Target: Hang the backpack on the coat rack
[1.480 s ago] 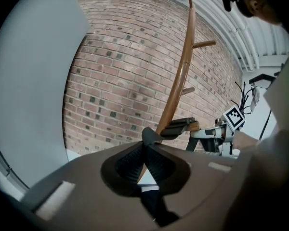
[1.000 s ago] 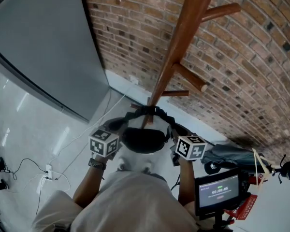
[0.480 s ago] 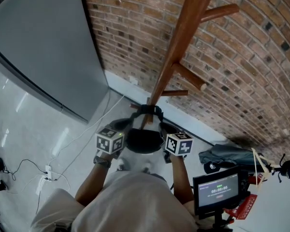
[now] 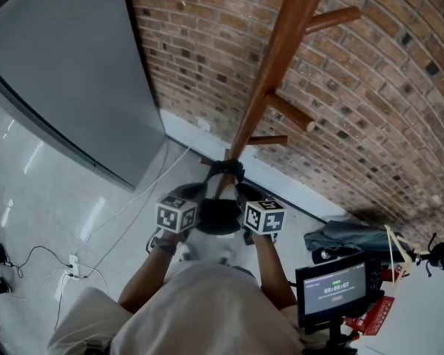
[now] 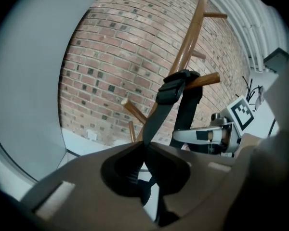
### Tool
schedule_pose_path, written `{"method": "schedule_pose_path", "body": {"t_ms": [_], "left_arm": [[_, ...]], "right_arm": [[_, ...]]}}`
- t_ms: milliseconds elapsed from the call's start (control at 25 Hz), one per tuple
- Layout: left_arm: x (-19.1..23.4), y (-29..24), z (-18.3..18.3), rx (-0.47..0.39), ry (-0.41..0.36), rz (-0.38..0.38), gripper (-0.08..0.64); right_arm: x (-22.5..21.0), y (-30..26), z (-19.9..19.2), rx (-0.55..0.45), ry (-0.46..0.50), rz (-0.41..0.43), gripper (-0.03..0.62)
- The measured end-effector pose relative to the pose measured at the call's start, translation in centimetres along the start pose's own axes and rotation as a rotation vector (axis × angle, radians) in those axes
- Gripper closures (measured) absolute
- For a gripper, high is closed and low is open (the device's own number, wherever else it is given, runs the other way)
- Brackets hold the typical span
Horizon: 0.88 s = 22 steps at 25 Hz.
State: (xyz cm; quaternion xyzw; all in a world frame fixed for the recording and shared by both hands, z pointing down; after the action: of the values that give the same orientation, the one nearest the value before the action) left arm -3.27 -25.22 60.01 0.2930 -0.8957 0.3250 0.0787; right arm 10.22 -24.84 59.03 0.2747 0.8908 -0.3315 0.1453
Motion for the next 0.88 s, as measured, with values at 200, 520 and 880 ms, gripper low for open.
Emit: {"method": "schedule_pose_path", "body": {"t_ms": [200, 520, 880], "left_arm": [[-0.8, -0.6, -0.7, 0.008, -0.016, -0.017, 0.555], [-1.8, -2.3, -1.4, 0.038, -0.05, -0.038, 0.555], [-2.4, -4.1, -2.2, 0.065, -0.082, -0.067, 0.532]], "right_arm": [[-0.2, -0.1, 0.3, -0.012, 0.003, -0.019, 0.565], [-0.1, -0.4, 0.3, -0.017, -0.012, -0.025, 0.557], [0.5, -0.7, 0.5, -0.017, -0.016, -0.011, 0.546]]}}
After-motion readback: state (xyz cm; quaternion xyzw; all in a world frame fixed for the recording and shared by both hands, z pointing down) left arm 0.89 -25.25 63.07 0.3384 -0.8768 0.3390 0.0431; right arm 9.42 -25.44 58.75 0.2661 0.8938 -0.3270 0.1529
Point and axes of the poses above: the fingertips, and each gripper's own axes: y backward along the fingers, x to its left, z out of its top, the point moved 3 cm from there along y, backward along the fingers, and after that the axes turned 7 degrees about z, right-handed, at the moved point
